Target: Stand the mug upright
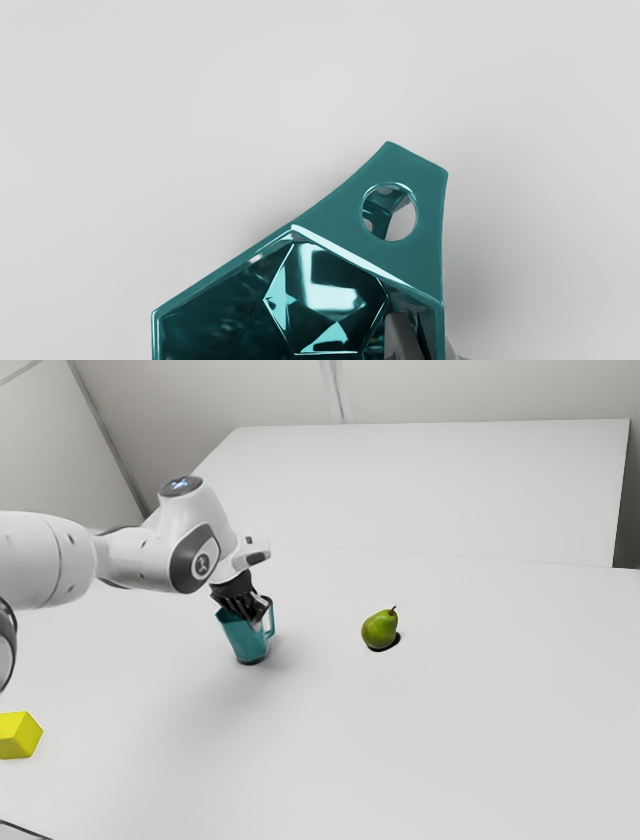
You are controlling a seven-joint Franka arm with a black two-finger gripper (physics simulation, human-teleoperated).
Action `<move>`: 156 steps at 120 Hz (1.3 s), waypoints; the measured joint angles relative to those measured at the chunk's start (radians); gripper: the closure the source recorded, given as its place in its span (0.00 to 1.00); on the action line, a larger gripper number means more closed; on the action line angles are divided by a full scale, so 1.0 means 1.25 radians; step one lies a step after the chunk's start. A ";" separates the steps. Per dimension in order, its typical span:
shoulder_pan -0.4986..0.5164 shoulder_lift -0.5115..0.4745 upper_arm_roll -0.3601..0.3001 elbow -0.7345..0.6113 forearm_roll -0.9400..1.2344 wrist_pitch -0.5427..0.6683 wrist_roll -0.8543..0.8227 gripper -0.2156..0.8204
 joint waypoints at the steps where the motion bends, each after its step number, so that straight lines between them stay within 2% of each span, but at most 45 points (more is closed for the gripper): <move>1: 0.000 0.000 0.000 0.000 0.000 0.000 0.000 0.97; 44: 0.000 0.012 0.000 0.001 -0.008 0.009 -0.008 0.97; 67: 0.001 0.011 0.000 0.010 -0.002 0.004 -0.001 0.57; 86: 0.000 0.009 0.000 0.027 0.001 -0.003 0.011 0.38; 103: -0.001 0.002 0.000 0.034 0.001 -0.011 0.020 0.30; 124: 0.000 -0.015 0.002 0.058 0.003 -0.043 0.027 0.25; 156: -0.001 -0.066 0.004 0.190 0.072 -0.181 0.030 0.22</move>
